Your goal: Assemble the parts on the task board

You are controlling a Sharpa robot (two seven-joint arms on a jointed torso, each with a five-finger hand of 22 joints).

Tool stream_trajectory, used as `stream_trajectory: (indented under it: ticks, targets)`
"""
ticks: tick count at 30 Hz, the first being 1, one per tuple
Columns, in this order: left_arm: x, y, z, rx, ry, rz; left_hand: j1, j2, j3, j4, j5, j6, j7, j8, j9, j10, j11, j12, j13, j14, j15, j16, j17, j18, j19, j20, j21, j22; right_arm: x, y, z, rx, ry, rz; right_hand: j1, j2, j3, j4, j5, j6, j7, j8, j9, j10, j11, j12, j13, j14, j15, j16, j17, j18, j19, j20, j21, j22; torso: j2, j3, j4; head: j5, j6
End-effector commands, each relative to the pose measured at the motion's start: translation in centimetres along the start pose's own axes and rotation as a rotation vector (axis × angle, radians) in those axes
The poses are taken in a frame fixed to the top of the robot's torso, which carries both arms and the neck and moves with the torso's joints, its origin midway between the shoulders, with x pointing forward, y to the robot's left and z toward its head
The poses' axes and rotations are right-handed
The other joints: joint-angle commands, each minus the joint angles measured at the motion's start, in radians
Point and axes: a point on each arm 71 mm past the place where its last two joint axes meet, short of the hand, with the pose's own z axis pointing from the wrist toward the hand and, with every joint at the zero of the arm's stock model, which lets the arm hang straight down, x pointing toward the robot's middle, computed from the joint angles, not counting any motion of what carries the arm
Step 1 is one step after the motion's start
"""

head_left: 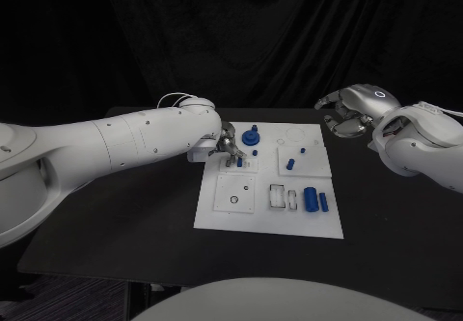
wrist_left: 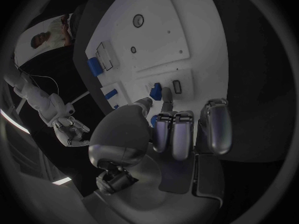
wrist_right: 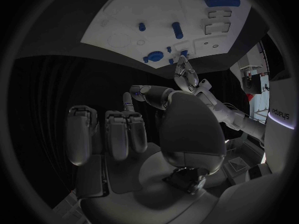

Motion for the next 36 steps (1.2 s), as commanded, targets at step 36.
stream_trajectory:
  ticks: [36]
  targets:
    - [0.12,-0.97,0.43,0.016,0.02,0.01,0.094,-0.029,0.052,-0.073,0.124,0.012,-0.008,-0.004,0.003,0.104,-0.002,0.003,0.261,0.106,-0.001,0.003,0.263,0.006,0.003,0.0,-0.011,0.086,0.1,0.18,0.12,0.004,-0.003,0.0,-0.002,0.008,0.001,-0.023,-0.006,0.013,-0.004,0.009,0.001,0.104,-0.005,0.003,0.263,0.106,0.001,0.003,0.263,0.013,0.042,0.003,-0.004,0.225,0.001,0.0002,-0.0014,0.0,0.0]
